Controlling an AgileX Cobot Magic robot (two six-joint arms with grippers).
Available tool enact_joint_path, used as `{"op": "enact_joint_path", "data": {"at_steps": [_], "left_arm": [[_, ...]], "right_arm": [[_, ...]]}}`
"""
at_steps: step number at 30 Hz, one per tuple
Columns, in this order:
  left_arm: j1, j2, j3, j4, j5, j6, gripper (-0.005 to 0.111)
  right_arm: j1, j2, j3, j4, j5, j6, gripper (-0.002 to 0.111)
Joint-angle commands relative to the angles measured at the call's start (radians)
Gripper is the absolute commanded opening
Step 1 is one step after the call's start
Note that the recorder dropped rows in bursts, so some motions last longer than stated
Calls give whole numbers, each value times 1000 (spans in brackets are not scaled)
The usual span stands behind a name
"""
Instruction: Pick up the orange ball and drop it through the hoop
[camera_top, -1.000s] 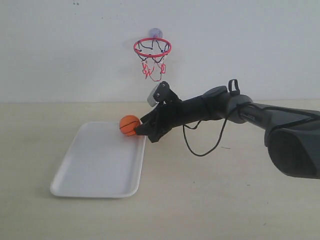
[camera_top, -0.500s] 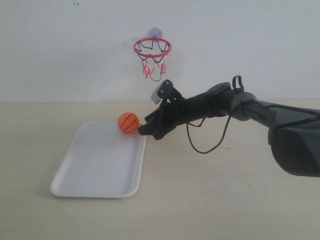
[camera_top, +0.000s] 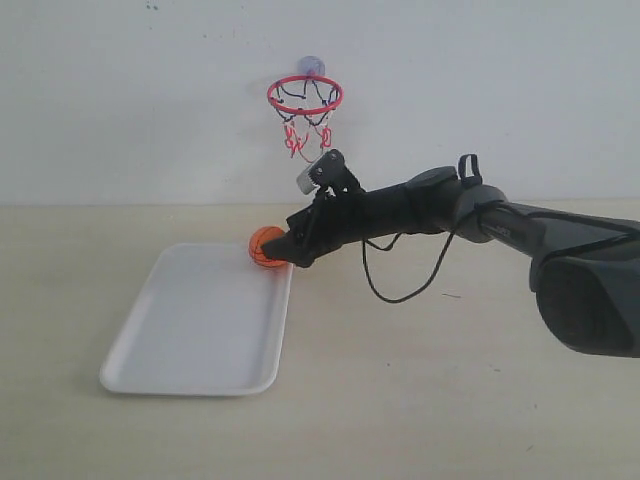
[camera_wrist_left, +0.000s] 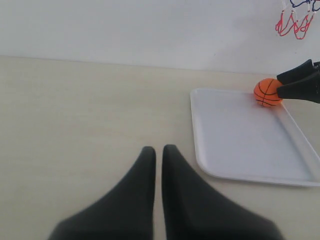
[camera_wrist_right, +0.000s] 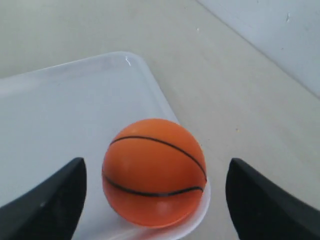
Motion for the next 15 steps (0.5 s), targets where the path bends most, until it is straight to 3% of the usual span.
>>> {"op": "enact_joint_path", "data": {"at_steps": [1, 4, 15], "left_arm": [[3, -2, 4, -3, -8, -7, 4], [3, -2, 4, -3, -8, -7, 4], [3, -2, 4, -3, -8, -7, 4]], "right_arm": [[12, -10, -7, 5, -28, -11, 71], [24, 1, -7, 5, -35, -34, 55], [24, 13, -7, 2, -44, -33, 55]]}}
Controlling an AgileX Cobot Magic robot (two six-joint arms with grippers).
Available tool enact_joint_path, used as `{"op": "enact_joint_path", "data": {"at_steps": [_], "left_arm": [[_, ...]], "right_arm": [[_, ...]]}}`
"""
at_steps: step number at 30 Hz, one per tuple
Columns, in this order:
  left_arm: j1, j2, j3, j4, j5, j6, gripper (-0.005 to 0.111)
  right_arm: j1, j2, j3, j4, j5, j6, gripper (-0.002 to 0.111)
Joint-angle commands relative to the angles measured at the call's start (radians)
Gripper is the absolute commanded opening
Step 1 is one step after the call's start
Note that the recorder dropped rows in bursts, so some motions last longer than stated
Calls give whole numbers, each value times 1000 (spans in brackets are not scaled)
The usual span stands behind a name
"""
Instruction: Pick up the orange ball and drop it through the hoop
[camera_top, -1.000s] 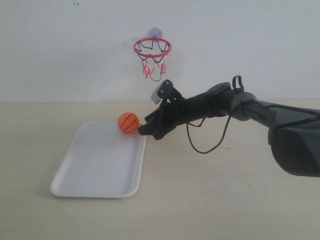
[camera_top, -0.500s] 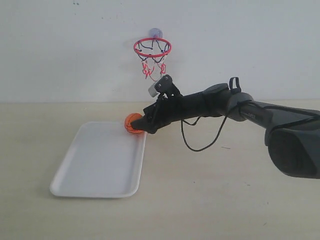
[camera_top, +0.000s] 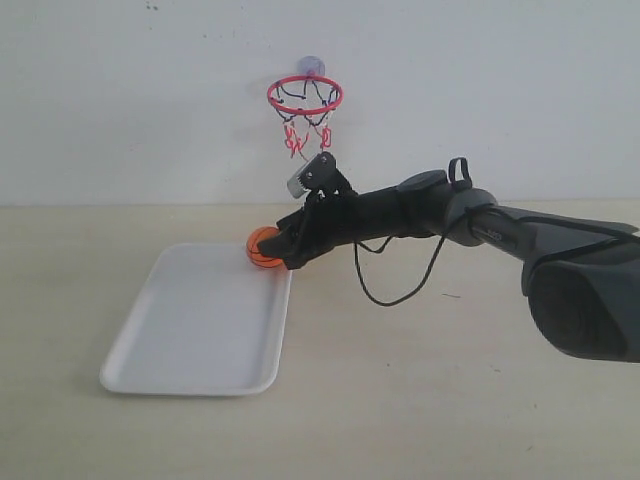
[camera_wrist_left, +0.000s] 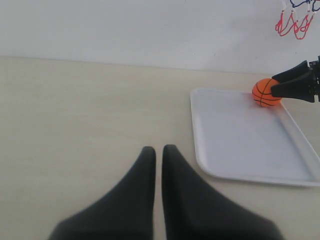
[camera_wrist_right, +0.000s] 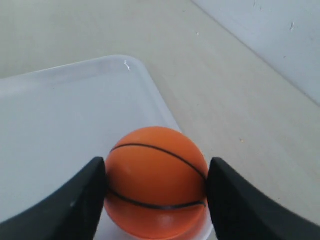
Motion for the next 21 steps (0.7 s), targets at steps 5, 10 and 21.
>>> {"op": "enact_joint_path", "data": {"at_steps": [5, 10, 21], "left_arm": [[3, -2, 4, -3, -8, -7, 4], [3, -2, 4, -3, -8, -7, 4], [3, -2, 4, -3, -8, -7, 4]], "right_arm": [[-3, 8, -7, -8, 19, -5, 36], [-6, 6, -7, -12, 19, -4, 12], [-60, -54, -7, 38, 126, -6, 0]]}}
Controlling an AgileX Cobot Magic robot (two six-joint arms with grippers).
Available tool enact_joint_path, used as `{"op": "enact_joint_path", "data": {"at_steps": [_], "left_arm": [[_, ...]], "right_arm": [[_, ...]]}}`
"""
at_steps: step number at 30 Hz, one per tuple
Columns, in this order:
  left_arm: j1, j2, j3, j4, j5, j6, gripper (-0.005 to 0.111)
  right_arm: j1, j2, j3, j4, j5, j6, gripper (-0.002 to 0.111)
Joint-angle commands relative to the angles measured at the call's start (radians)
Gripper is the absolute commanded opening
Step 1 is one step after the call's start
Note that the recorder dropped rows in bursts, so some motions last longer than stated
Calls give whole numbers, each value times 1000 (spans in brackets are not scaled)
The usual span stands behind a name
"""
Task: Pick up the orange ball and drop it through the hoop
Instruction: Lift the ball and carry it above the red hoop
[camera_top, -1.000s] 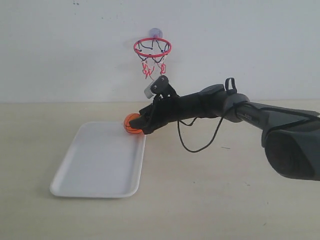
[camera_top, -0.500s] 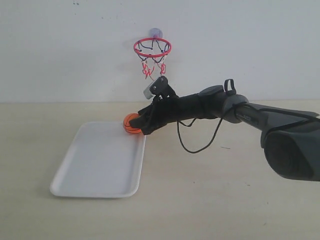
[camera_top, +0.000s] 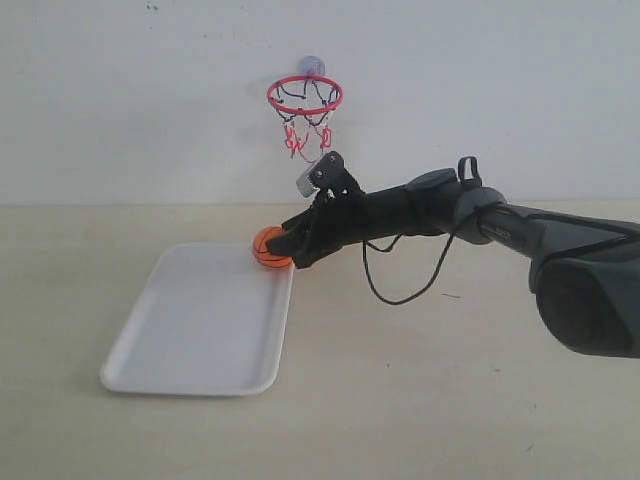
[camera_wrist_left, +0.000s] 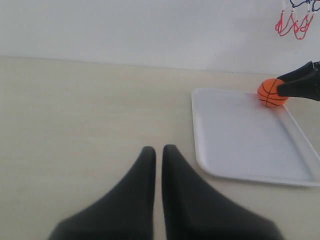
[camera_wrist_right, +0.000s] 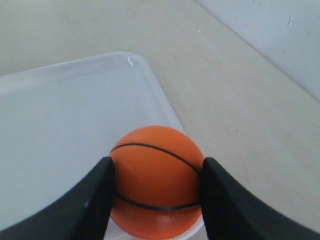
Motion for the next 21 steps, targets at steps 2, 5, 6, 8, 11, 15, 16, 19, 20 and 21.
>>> {"op": "enact_joint_path", "data": {"at_steps": [2, 5, 6, 8, 11, 15, 16, 19, 20, 21], "left_arm": [[3, -2, 4, -3, -8, -7, 4], [3, -2, 4, -3, -8, -7, 4], [3, -2, 4, -3, -8, -7, 4], [3, -2, 4, -3, -8, -7, 4], [3, -2, 4, -3, -8, -7, 4], [3, -2, 4, -3, -8, -7, 4], [3, -2, 4, -3, -8, -7, 4], [3, -2, 4, -3, -8, -7, 4], [3, -2, 4, -3, -8, -7, 4], [3, -2, 4, -3, -8, -7, 4]], "right_arm": [[-47, -76, -6, 57, 107, 0, 0], [-57, -108, -6, 68, 147, 16, 0], [-62, -122, -6, 68, 167, 30, 0], [-77, -148, -6, 68, 240, 58, 0], [-117, -183, -6, 14, 348, 133, 0], [-187, -215, -6, -6, 386, 162, 0], [-213, -226, -6, -8, 386, 176, 0], [-255, -252, -6, -8, 386, 192, 0], [-266, -270, -6, -8, 386, 193, 0], [-266, -277, -6, -8, 386, 193, 0]]}}
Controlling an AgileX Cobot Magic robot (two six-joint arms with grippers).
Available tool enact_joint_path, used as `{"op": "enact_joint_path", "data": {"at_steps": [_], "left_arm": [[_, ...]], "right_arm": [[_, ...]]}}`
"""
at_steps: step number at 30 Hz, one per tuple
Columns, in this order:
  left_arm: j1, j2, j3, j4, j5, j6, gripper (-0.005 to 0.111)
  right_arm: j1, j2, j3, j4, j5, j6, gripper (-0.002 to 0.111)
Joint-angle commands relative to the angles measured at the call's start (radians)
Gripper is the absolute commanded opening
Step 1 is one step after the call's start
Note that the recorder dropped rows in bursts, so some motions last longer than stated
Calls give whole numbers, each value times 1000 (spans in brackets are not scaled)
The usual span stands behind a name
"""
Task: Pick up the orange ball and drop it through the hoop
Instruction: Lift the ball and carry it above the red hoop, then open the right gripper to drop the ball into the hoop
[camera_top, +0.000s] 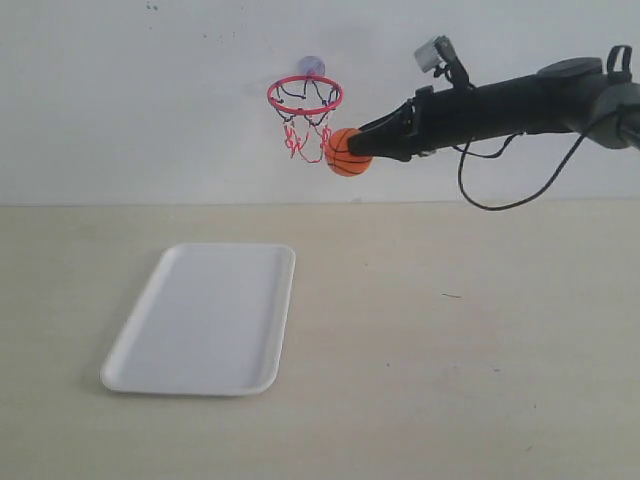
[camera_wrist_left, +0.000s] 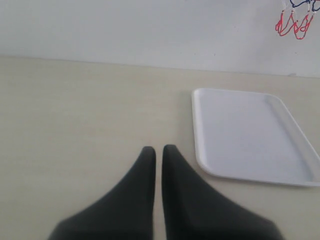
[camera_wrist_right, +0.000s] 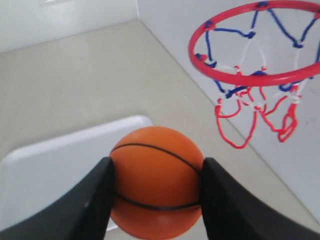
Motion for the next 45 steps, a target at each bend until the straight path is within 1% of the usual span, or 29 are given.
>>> {"op": "enact_joint_path", "data": {"at_steps": [1, 5, 6, 9, 12, 15, 21, 25, 31, 32, 33, 34, 36, 38, 39, 40, 42, 43, 45], "left_arm": [[3, -2, 4, -3, -8, -7, 4], [3, -2, 4, -3, -8, -7, 4], [3, -2, 4, -3, -8, -7, 4], [3, -2, 4, -3, -8, -7, 4], [3, -2, 4, -3, -8, -7, 4], [3, -2, 4, -3, -8, -7, 4], [3, -2, 4, -3, -8, -7, 4], [3, -2, 4, -3, -8, -7, 4], [3, -2, 4, -3, -8, -7, 4], [3, -2, 4, -3, -8, -7, 4], [3, -2, 4, -3, -8, -7, 4], [3, -2, 4, -3, -8, -7, 4], [3, -2, 4, -3, -8, -7, 4], [3, -2, 4, -3, -8, -7, 4], [3, -2, 4, -3, -8, -7, 4], [3, -2, 4, -3, -8, -7, 4], [3, -2, 4, -3, -8, -7, 4], [3, -2, 4, -3, -8, -7, 4], [3, -2, 4, -3, -8, -7, 4]], "right_arm": [[-28, -63, -6, 8, 12, 9, 0], [-30, -94, -6, 55, 12, 13, 0], [-28, -99, -6, 75, -17, 28, 0], [-6, -103, -6, 128, -198, 54, 0], [37, -103, -6, 123, -363, 36, 0], [81, -103, -6, 123, -462, -31, 0], [157, -103, -6, 131, -664, -73, 0], [174, -93, -29, 138, -711, -91, 0], [182, -31, -121, 132, -728, -64, 0], [186, -21, -129, 131, -732, -58, 3], [188, -16, -134, 132, -732, -57, 7], [190, -11, -136, 130, -734, -57, 14], [200, 2, -141, 130, -746, -51, 33], [210, 9, -141, 130, -802, -16, 58], [211, 10, -141, 130, -828, 3, 65], [213, 10, -141, 130, -840, 14, 70], [213, 10, -141, 130, -836, 32, 69], [213, 6, -141, 130, -824, 32, 66], [211, -3, -141, 129, -801, 37, 52]]}}
